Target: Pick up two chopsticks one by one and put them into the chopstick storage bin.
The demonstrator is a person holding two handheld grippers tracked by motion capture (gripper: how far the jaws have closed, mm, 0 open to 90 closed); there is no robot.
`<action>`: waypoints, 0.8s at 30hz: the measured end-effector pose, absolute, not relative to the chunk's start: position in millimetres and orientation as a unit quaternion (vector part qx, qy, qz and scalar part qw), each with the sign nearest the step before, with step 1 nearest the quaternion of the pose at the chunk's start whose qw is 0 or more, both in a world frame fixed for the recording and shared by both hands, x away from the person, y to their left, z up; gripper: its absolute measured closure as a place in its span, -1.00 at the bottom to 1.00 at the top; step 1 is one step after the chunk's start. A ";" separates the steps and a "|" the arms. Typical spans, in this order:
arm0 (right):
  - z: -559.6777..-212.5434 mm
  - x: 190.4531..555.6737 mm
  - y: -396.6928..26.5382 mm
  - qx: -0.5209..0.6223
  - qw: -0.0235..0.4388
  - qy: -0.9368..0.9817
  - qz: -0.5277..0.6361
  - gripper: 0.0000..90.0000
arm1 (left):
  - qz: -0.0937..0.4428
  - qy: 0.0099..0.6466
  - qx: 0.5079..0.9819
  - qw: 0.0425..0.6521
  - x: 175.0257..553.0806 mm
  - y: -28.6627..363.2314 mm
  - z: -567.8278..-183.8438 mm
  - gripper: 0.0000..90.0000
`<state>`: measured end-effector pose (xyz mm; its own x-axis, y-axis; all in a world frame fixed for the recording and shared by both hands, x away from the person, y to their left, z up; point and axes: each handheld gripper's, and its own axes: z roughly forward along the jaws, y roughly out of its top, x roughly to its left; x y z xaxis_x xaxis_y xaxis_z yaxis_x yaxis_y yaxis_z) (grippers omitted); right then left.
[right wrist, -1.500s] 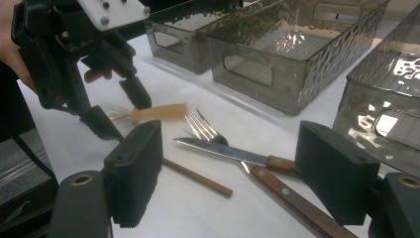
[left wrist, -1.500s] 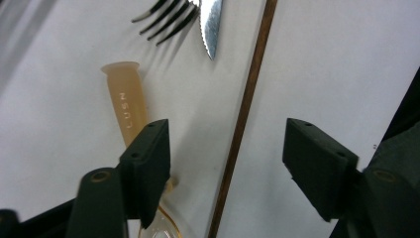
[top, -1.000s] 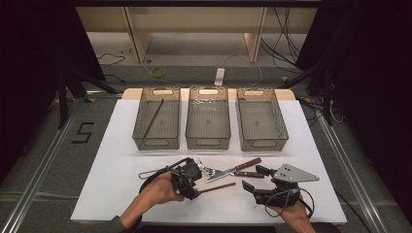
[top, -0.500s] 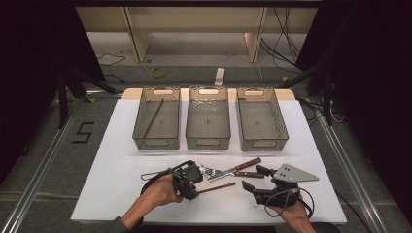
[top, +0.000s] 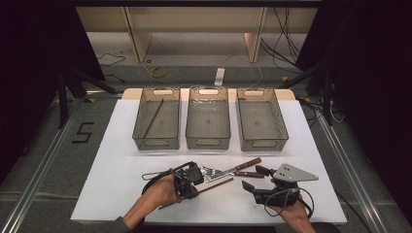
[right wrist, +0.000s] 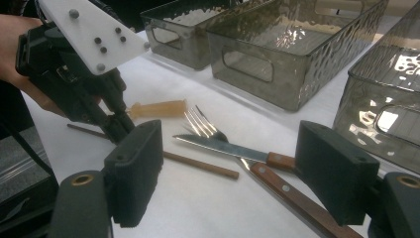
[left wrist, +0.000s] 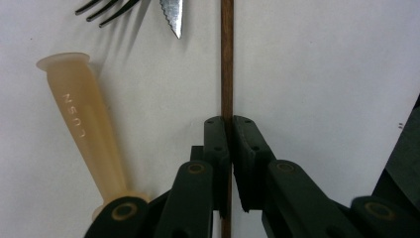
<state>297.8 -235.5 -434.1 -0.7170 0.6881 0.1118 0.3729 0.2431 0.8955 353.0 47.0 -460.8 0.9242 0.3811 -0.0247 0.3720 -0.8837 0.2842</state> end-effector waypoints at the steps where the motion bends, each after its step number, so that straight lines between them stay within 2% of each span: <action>1: -434.1 297.8 -235.7 0.343 0.154 0.773 0.511 -0.38 | 0.016 0.193 0.970 0.144 353.0 47.1 -460.8 0.88; 12: -434.2 298.5 -236.8 0.344 0.151 0.771 0.514 -0.38 | 0.013 0.184 0.971 0.149 354.1 48.9 -456.2 0.89; 24: -433.9 298.4 -237.3 0.345 0.152 0.770 0.514 -0.38 | 0.007 0.208 0.959 0.194 358.3 59.6 -431.7 0.89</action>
